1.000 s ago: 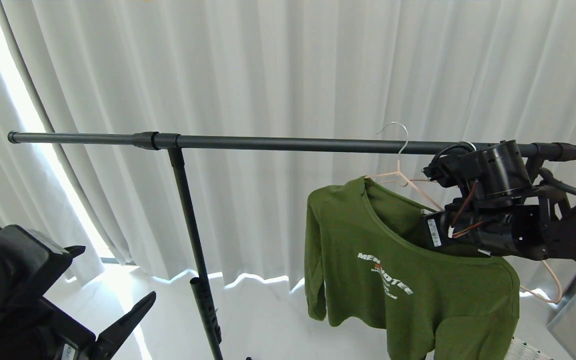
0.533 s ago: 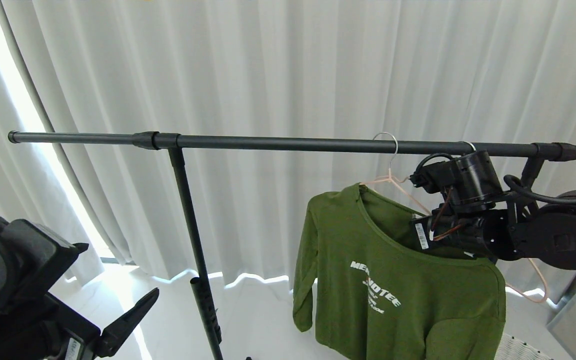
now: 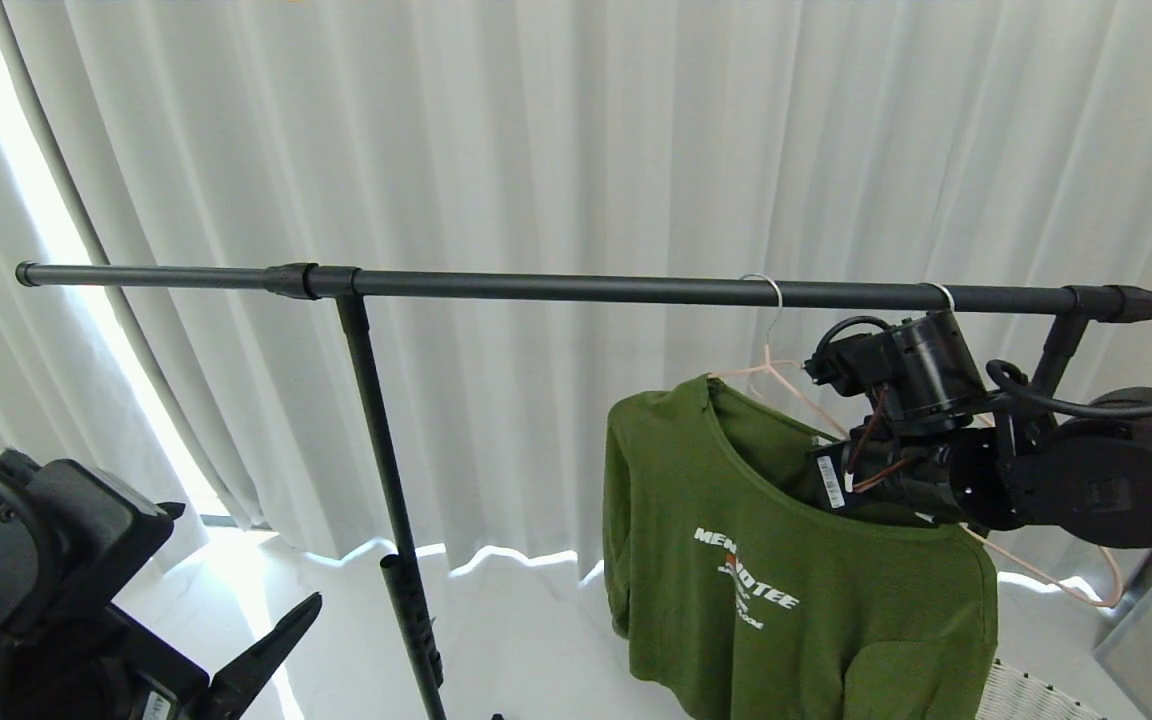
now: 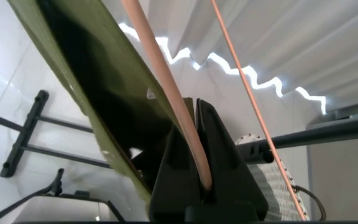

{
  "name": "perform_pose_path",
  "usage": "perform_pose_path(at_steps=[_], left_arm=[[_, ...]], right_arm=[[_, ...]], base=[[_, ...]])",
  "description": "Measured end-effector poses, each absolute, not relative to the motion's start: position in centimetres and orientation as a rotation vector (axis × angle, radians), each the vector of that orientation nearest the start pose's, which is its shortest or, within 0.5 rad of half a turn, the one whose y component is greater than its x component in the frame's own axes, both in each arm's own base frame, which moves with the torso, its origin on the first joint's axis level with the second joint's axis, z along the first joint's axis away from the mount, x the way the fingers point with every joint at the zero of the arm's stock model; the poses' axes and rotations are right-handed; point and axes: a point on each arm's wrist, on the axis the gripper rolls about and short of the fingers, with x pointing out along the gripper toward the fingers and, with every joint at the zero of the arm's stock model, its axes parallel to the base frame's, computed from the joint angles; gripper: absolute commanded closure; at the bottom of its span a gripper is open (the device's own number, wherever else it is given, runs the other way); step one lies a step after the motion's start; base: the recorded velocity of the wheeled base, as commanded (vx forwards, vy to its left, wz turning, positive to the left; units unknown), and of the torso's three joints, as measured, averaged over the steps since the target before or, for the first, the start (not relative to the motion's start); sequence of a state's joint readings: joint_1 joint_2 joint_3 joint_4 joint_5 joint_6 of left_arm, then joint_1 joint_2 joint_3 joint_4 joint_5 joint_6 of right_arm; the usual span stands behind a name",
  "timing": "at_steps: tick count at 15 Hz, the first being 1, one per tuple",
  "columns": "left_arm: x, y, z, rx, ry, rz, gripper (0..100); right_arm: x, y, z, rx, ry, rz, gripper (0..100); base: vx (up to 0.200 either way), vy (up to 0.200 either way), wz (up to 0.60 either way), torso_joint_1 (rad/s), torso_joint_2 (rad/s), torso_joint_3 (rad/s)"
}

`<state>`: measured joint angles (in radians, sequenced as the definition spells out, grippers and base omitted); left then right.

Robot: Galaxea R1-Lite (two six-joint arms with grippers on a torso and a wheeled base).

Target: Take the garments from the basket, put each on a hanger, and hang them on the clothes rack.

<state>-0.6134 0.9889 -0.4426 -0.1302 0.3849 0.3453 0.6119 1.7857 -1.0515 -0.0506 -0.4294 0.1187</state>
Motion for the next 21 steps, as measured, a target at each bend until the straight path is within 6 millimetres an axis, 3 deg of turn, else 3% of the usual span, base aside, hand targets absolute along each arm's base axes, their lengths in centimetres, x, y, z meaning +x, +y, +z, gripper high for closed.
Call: perform_pose_path(at_steps=[3,4,9,15,18,21], left_arm=[[9.9,-6.0,18.3,0.540,0.327,-0.288,0],[9.9,-6.0,18.3,0.540,0.327,-0.289,0],[10.1,-5.8,18.3,0.539,0.334,-0.270,0],[10.0,-4.3,17.5,0.523,0.370,-0.164,0],[9.1,-3.2,16.6,0.511,0.386,-0.104,0],[7.9,-2.1,15.6,0.499,0.397,-0.045,0]], right_arm=[[27.0,18.1,16.7,-0.228,0.602,0.146,100],[27.0,18.2,16.6,-0.229,0.603,0.147,0],[27.0,18.6,17.3,-0.160,0.552,0.151,0],[23.5,19.1,20.9,-0.047,0.450,0.226,0],[21.0,16.8,20.8,-0.142,0.442,0.208,0],[18.1,12.4,19.7,-0.324,0.449,0.144,0]], base=[[0.000,0.000,0.00,0.000,0.00,0.000],[0.000,0.000,0.00,0.000,0.00,0.000],[0.000,0.000,0.00,0.000,0.00,0.000],[0.000,0.000,0.00,0.000,0.00,0.000],[0.000,0.000,0.00,0.000,0.00,0.000],[0.000,0.000,0.00,0.000,0.00,0.000]])
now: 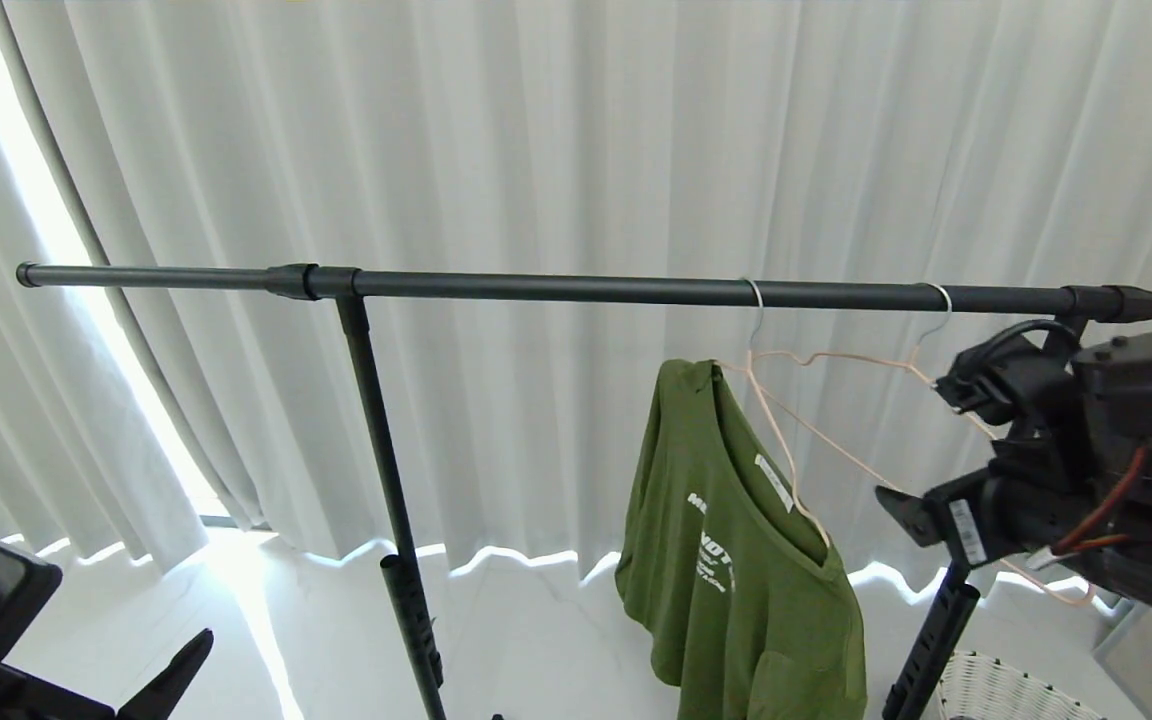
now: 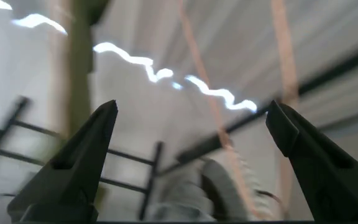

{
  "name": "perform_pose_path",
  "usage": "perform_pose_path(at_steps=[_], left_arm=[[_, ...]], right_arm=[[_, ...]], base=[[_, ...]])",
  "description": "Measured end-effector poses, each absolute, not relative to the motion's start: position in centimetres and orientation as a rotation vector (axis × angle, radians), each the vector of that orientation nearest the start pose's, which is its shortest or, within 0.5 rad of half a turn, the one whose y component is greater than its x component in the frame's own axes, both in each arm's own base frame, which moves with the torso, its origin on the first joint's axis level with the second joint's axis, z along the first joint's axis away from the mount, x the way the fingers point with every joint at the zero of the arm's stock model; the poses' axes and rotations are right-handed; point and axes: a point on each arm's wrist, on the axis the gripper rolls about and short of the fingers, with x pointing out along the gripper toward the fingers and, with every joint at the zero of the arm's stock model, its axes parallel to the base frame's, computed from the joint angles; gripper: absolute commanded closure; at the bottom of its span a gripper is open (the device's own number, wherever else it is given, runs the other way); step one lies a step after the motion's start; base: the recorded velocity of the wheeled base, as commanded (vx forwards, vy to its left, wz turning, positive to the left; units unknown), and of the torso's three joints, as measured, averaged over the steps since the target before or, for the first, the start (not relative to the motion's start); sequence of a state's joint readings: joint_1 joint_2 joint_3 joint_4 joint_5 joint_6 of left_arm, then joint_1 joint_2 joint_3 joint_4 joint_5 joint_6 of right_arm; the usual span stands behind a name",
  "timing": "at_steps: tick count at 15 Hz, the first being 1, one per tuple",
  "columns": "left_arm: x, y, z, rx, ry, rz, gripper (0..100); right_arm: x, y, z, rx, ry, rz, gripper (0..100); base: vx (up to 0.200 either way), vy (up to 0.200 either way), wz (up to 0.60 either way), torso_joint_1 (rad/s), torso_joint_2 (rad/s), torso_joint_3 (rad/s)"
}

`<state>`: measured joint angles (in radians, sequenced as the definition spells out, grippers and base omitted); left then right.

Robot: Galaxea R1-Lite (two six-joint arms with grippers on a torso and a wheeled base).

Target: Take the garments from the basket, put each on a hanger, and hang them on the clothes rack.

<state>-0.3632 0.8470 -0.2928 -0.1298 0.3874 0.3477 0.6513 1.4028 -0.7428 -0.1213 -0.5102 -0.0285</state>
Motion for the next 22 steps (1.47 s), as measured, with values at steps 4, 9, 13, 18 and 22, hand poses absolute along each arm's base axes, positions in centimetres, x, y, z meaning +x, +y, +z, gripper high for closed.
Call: perform_pose_path(at_steps=[4,9,13,18,22], left_arm=[[7.1,-1.7,15.1,0.493,0.384,-0.028,0],[6.8,-1.6,14.8,0.494,0.385,-0.027,0],[6.3,-1.3,13.1,0.509,0.433,-0.031,0],[5.8,-0.6,12.1,0.494,0.478,0.051,0],[5.0,0.1,10.3,0.396,0.545,0.162,0]], right_arm=[[15.7,6.8,19.6,-0.366,0.436,-0.016,0],[13.2,2.6,18.2,-0.373,0.466,-0.196,0],[11.5,1.1,16.9,-0.374,0.489,-0.274,0],[10.2,0.3,16.0,-0.390,0.507,-0.323,0],[9.4,-0.7,14.5,-0.373,0.563,-0.404,0]], base=[[-0.200,0.000,0.00,0.008,0.00,0.001],[-0.200,0.000,0.00,-0.004,0.00,0.004],[-0.200,0.000,0.00,0.005,0.00,0.002],[-0.120,0.000,0.00,0.000,0.00,0.000],[0.000,0.000,0.00,0.000,0.00,0.000]])
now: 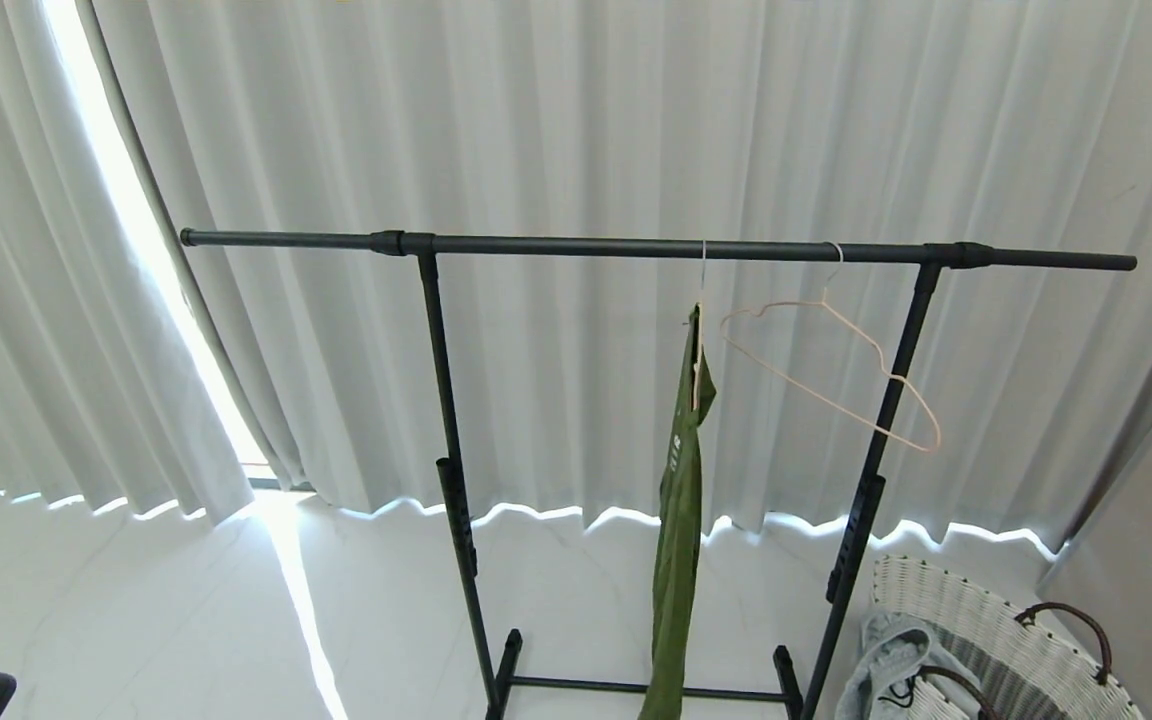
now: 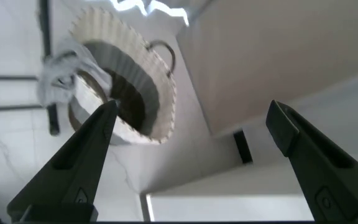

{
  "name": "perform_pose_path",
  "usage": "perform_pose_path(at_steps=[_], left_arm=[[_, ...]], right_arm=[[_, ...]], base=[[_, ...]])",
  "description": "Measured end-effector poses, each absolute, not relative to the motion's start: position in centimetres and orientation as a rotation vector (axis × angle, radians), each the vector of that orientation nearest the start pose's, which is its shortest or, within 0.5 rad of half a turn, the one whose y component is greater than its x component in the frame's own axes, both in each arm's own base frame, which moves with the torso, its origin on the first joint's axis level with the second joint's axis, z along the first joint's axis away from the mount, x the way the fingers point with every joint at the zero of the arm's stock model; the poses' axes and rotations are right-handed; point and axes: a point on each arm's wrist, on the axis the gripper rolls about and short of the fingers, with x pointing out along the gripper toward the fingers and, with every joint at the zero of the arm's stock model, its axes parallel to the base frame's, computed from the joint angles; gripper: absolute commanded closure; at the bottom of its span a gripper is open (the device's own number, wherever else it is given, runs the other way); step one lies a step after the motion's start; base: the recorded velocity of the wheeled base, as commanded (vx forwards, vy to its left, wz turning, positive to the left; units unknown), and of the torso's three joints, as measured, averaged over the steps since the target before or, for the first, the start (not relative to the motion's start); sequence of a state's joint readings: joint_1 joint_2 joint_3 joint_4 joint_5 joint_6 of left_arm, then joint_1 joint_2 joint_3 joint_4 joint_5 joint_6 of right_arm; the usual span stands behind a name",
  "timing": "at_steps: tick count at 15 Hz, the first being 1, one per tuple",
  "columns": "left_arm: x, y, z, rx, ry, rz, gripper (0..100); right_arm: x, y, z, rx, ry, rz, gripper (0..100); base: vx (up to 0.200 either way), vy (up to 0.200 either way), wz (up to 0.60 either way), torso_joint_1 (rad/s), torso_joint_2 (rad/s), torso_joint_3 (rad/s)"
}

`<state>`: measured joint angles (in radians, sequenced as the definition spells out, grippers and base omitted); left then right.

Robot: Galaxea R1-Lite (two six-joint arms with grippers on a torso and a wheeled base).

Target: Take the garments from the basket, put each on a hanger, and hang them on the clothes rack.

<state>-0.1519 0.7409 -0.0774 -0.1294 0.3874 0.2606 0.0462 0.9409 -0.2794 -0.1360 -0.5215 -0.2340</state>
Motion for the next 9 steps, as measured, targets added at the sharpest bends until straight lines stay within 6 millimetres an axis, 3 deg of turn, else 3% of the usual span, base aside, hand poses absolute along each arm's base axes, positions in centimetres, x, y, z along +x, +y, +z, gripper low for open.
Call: perform_pose_path(at_steps=[5,9], left_arm=[[3.4,0.7,8.4,0.364,0.599,0.266,0],[3.1,0.8,8.2,0.358,0.590,0.277,0]], right_arm=[[8.2,-1.6,12.7,-0.354,0.618,-0.496,0],[7.1,-1.6,11.3,-0.361,0.648,-0.495,0]], base=[[0.000,0.000,0.00,0.000,0.00,0.000],[0.000,0.000,0.00,0.000,0.00,0.000]])
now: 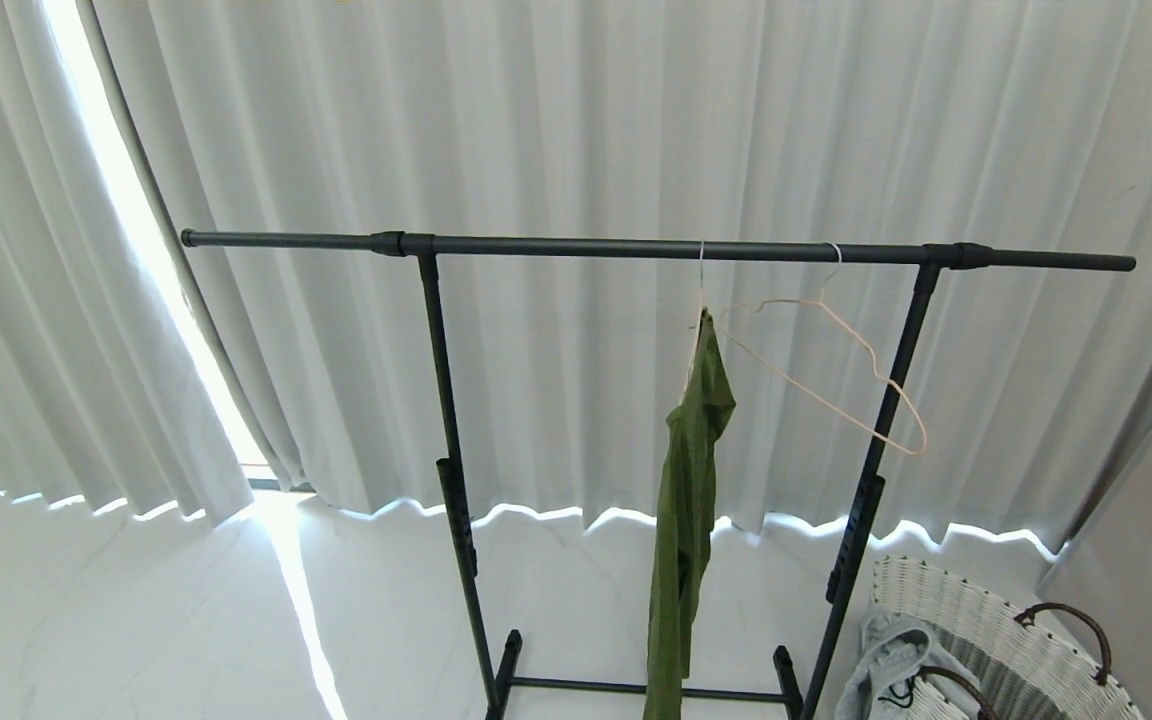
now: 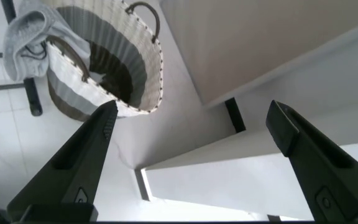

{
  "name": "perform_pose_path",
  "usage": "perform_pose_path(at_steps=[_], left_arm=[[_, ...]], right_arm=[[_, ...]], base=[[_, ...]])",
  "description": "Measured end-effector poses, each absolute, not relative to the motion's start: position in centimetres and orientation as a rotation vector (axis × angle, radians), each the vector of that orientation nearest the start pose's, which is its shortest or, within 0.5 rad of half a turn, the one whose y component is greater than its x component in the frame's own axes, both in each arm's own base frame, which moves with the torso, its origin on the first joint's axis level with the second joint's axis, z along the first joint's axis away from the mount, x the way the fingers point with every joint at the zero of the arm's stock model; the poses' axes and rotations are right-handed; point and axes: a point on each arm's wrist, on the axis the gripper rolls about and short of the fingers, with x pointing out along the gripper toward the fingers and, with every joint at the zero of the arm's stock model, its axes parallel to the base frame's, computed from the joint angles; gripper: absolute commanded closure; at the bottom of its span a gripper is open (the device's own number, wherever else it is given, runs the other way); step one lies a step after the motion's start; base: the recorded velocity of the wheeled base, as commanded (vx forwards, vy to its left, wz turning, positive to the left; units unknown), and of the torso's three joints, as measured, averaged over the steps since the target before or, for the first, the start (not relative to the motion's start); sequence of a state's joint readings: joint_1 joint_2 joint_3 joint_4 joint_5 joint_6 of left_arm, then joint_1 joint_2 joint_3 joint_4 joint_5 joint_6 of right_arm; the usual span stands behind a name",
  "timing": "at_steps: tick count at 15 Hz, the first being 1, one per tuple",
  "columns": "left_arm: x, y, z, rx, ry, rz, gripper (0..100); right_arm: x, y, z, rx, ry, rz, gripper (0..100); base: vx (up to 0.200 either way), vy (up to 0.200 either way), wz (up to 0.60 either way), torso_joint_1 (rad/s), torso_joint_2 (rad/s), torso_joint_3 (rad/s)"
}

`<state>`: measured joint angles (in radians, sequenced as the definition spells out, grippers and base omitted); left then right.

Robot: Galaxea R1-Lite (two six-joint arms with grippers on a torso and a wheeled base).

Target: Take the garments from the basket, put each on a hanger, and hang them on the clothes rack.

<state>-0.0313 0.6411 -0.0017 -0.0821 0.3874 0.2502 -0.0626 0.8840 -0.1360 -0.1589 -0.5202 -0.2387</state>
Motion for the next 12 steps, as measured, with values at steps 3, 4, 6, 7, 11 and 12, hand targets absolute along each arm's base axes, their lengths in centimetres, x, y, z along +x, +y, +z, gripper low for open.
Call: perform_pose_path(at_steps=[3,4,6,7,11,12], left_arm=[[3.1,0.8,8.2,0.359,0.597,0.277,0],[3.1,0.8,8.2,0.359,0.600,0.276,0],[3.2,0.8,8.2,0.361,0.606,0.275,0],[3.2,0.8,8.1,0.361,0.608,0.275,0],[3.2,0.7,8.1,0.363,0.607,0.270,0],[3.2,0.7,8.1,0.363,0.608,0.269,0]], right_arm=[[6.7,-1.5,10.7,-0.366,0.663,-0.491,0],[6.6,-1.5,10.6,-0.367,0.665,-0.491,0],[6.4,-1.5,10.5,-0.368,0.666,-0.491,0],[6.2,-1.5,10.2,-0.374,0.674,-0.488,0],[5.7,-1.5,9.9,-0.405,0.677,-0.474,0],[5.7,-1.5,9.9,-0.405,0.675,-0.475,0]], base=[[0.000,0.000,0.00,0.000,0.00,0.000],[0.000,0.000,0.00,-0.066,0.13,0.076],[0.000,0.000,0.00,-0.166,0.38,0.200],[0.000,0.000,0.00,-0.207,0.48,0.246],[0.000,0.000,0.00,-0.226,0.50,0.276],[0.000,0.000,0.00,-0.217,0.51,0.281]])
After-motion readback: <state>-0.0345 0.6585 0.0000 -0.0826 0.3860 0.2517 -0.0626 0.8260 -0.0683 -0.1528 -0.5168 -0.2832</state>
